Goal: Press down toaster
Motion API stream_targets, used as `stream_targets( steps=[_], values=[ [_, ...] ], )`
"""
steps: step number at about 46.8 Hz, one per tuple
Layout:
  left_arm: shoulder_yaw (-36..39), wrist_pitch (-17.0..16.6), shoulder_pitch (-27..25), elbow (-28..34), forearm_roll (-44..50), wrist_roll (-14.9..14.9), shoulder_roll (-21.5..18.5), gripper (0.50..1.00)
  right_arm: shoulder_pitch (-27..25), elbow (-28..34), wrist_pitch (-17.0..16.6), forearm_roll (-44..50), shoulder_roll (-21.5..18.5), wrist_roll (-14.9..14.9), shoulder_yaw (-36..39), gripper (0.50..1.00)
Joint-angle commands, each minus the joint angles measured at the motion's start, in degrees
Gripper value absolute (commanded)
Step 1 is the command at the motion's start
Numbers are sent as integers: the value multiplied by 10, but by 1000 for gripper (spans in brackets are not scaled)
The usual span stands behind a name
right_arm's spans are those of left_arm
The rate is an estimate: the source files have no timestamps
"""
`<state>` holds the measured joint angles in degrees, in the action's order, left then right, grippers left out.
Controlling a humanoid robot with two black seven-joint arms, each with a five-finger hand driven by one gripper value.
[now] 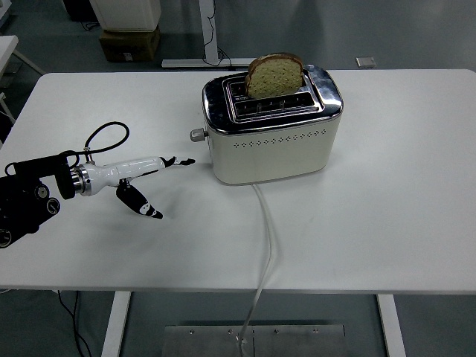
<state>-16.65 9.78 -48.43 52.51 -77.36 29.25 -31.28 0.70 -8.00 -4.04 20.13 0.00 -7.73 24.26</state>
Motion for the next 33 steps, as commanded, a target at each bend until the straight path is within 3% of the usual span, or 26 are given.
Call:
stream_targets(
  steps=[1, 17, 33],
  values=[
    [-1, 0, 0, 0, 0, 0, -1, 1000, 0, 0, 0, 0, 0, 0, 0, 1000],
    [-3, 0, 0, 0, 9, 0, -10, 1000, 0, 0, 0, 0, 0, 0, 0, 1000],
    [-4, 2, -33, 0, 139, 0, -47, 1000, 0, 0, 0, 1, 0, 0, 0, 1000]
  ],
)
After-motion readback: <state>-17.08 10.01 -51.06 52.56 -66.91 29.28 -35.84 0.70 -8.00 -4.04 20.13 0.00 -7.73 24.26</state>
